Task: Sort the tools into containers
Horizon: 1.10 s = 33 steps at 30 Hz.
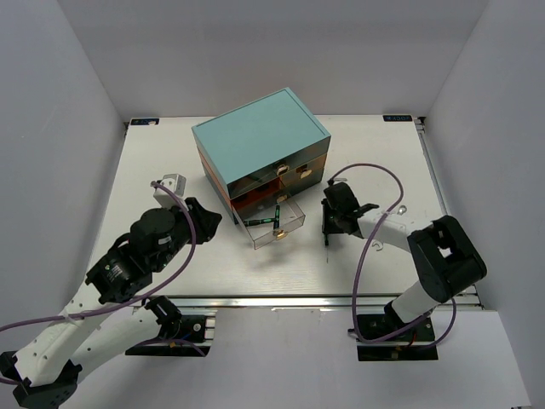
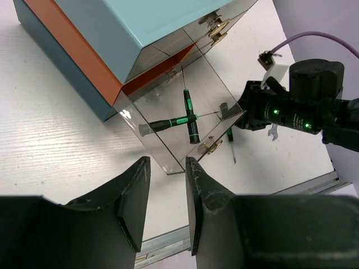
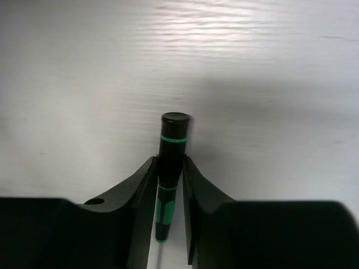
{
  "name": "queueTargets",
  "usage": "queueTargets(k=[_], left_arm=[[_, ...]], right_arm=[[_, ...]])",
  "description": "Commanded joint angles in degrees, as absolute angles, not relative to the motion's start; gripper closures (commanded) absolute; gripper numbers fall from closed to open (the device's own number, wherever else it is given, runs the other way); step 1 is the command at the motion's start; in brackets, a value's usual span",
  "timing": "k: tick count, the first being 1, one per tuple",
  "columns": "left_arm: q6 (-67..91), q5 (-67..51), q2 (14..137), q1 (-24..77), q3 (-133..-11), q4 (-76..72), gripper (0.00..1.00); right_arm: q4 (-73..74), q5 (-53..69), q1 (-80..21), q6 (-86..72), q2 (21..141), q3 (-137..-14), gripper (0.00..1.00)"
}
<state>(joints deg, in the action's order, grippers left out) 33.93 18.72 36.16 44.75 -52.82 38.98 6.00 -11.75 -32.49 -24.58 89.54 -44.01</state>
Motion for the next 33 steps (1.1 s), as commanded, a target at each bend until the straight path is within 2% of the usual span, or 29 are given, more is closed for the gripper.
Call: queueTargets(k=[1,5,6,8,15,19,24,28,33], left_arm=[[33.93,19.25,36.21,44.82,-51.86,38.5,0.58],[33.75,18.37,37.0,44.91,-51.68,37.09,0.58],[33.66,18.28,37.35,44.91,-51.77,37.0,0.58],[33.31,17.93,38.05,44.83,-52.2,36.48,0.58],[32.78,17.49,38.67,44.83,-53.7,36.12,0.58],[32.7,16.96,38.76,44.91,-53.7,35.07,0.58],[31.73,16.79,39.29,44.83,-53.88,34.28,0.58],[30.85,16.79,39.55,44.91,-54.14,33.49,0.58],[30.76,16.87,39.2,44.91,-54.67,34.19,0.58]], right_arm=[[8.53,-13.98,-28.22,-21.19,88.24,-42.01,0.74],[8.35,-10.03,-25.41,-20.3,87.19,-42.36,0.85],[8.09,-9.32,-25.23,-19.95,86.93,-42.36,0.92],[6.68,-6.86,-24.87,-18.99,86.31,-42.28,1.0],[4.05,1.21,-24.08,-12.32,76.92,-47.45,1.0],[0.71,14.37,-23.91,-4.76,68.93,-51.06,1.0],[-1.59,34.86,-26.01,11.66,66.27,-56.94,1.0],[4.83,35.16,-35.49,25.55,71.61,-66.24,1.0],[5.97,33.4,-44.2,37.94,77.68,-71.62,1.0]])
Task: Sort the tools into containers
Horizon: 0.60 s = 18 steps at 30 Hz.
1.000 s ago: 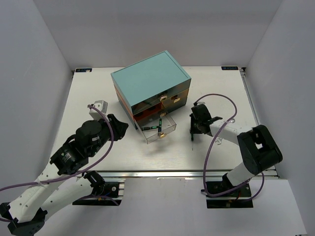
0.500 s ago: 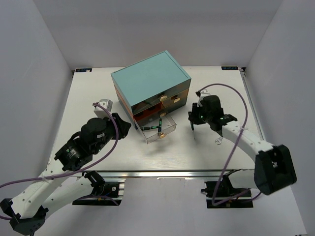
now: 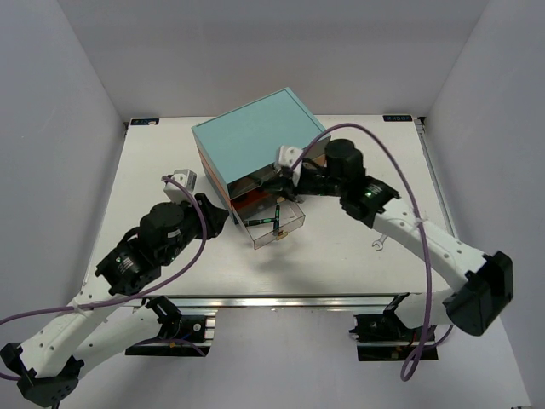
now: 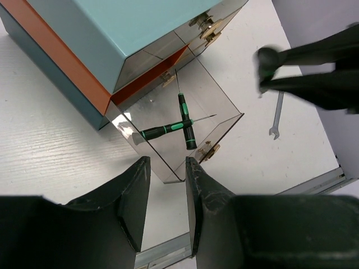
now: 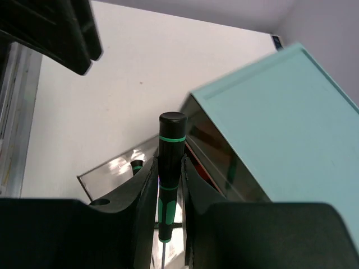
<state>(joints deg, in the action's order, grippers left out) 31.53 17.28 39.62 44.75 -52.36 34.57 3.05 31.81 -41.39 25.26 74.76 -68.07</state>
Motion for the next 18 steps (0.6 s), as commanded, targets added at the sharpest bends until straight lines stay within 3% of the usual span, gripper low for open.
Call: queueTargets(k=[1,7,9,10,11,13,18], left_arm=[[30.85,16.96,38.85,44.91,-54.58,34.28,0.58],[31.2,17.93,37.44,44.91,-54.14,33.75,0.58],[31.29,17.93,37.44,44.91,-54.05,33.66,0.58],[31.29,17.84,37.44,44.91,-53.97,33.49,0.58],[31.29,17.93,37.44,44.91,-53.79,33.23,0.58],[30.85,17.84,37.88,44.83,-53.35,32.26,0.58],[29.18,19.16,40.42,44.91,-54.05,30.06,0.63]], right_arm=[[6.93,33.57,-44.82,38.66,80.48,-72.85,1.0],[13.01,31.82,-47.29,45.43,86.66,-76.2,1.0],[15.29,30.94,-47.37,47.28,87.19,-75.94,0.89],[16.25,30.33,-47.37,48.24,87.62,-75.94,0.79],[17.13,29.89,-47.37,49.47,87.8,-75.76,0.61],[18.54,29.09,-47.37,49.48,87.45,-75.59,0.49],[17.84,29.09,-47.29,46.24,83.6,-76.37,0.45]])
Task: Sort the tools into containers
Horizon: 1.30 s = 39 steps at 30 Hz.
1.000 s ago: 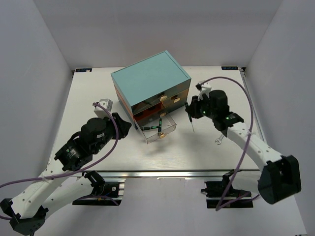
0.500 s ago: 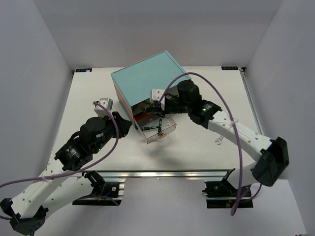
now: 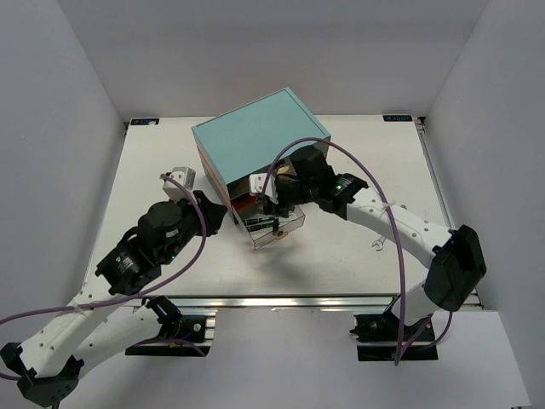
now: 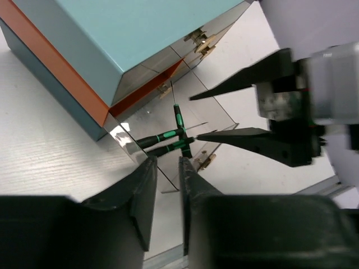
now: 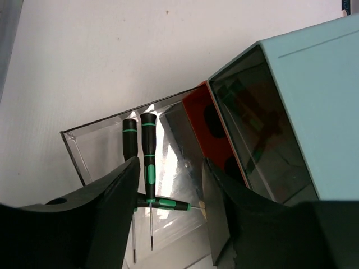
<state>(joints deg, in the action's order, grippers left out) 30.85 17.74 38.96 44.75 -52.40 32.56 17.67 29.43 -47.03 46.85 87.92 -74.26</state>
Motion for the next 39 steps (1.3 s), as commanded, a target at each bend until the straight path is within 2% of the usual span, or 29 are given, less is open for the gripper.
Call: queueTargets(k=[1,3,4,5,6,9,10,13,20,23,30,39], left_arm=[[29.01,19.86,41.04,44.91,-54.75,29.97,0.69],[28.57,21.09,43.23,44.83,-55.63,29.36,0.89],[28.13,22.14,44.11,44.82,-57.03,29.27,0.91],[27.95,22.5,46.21,44.82,-57.74,29.18,0.92],[27.25,22.59,47.19,44.91,-58.44,28.83,0.92],[25.58,21.89,50.71,44.83,-60.64,26.99,0.89],[25.32,21.62,51.41,44.74,-60.99,26.55,0.85],[24.09,21.71,53.0,44.74,-62.22,25.23,0.72],[21.45,23.64,54.67,44.74,-66.88,26.89,0.54],[21.36,24.61,54.32,44.74,-68.03,28.12,0.5],[24.25,25.84,49.93,44.82,-66.45,30.85,0.47],[26.1,25.66,46.76,44.74,-63.37,31.29,0.46]], right_arm=[[18.02,29.35,-47.02,45.19,82.8,-77.33,0.47],[19.85,32.24,-45.71,43.43,81.48,-78.13,0.75],[22.56,37.48,-43.88,43.51,79.73,-77.79,0.91],[24.5,40.57,-42.81,44.38,78.76,-77.17,1.0],[27.04,45.91,-41.93,49.17,76.57,-76.38,1.0],[42.58,47.47,-40.61,63.49,73.49,-71.38,1.0],[46.54,46.68,-40.69,72.59,73.13,-69.98,1.0],[50.81,42.64,-40.69,77.33,72.68,-63.82,1.0],[37.03,32.44,-44.29,69.02,77.42,-56.52,1.0],[26.74,28.49,-45.96,62.61,81.11,-56.42,1.0],[10.05,20.75,-47.02,52.83,86.48,-60.99,1.0],[0.27,11.87,-47.37,49.22,89.29,-60.12,1.0]])
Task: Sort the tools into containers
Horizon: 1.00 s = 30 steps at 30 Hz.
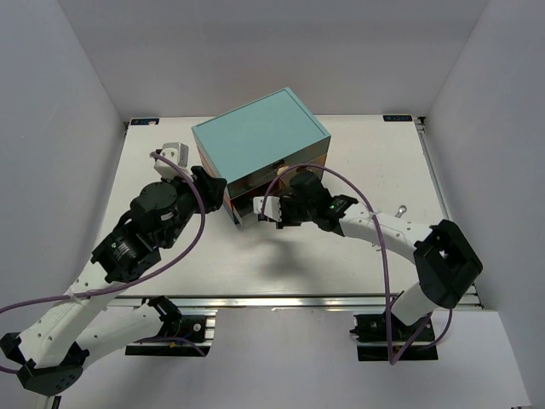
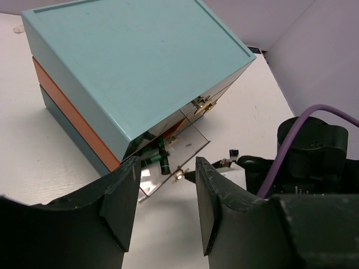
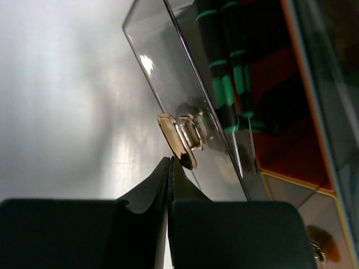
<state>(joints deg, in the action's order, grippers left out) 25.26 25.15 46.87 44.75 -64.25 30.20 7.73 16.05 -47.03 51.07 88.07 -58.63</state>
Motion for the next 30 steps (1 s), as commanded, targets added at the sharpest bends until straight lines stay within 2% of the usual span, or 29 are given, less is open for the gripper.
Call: queueTargets(k=[1,12,15,16,18,25,26,27,28,30], left_arm=[[26.1,25.49,46.76,44.74,-63.28,31.2,0.46],[27.86,25.93,45.36,44.74,-61.96,31.81,0.46],[29.35,26.1,43.51,44.74,-60.21,32.08,0.46],[29.7,26.1,43.07,44.82,-59.16,31.99,0.46],[30.58,25.93,42.19,44.74,-58.28,31.82,0.46],[31.03,25.58,42.28,44.74,-57.3,31.47,0.47],[30.94,25.75,42.28,44.74,-57.13,31.29,0.48],[30.85,25.84,42.19,44.74,-57.13,31.2,0.49],[30.94,25.84,42.1,44.74,-57.04,31.03,0.55],[31.02,25.93,41.49,44.74,-56.52,30.41,0.66]], right_arm=[[-2.0,11.34,-47.46,49.22,89.73,-59.86,1.0],[-12.65,0.71,-47.55,42.19,99.32,-66.18,0.97],[-16.42,-0.69,-47.55,41.66,98.18,-63.64,0.89],[-19.05,-1.83,-47.55,41.23,97.74,-62.33,0.82],[-19.25,-1.15,-47.55,40.26,96.86,-61.88,0.78],[-14.43,4.03,-46.85,36.74,90.1,-57.14,0.81],[-11.89,6.74,-45.71,35.96,86.96,-55.13,0.84],[-10.04,8.86,-44.83,34.99,85.44,-54.15,0.96],[-7.84,11.31,-43.52,32.81,81.86,-53.27,1.0],[-4.23,21.94,-38.08,29.29,78.41,-50.37,1.0]])
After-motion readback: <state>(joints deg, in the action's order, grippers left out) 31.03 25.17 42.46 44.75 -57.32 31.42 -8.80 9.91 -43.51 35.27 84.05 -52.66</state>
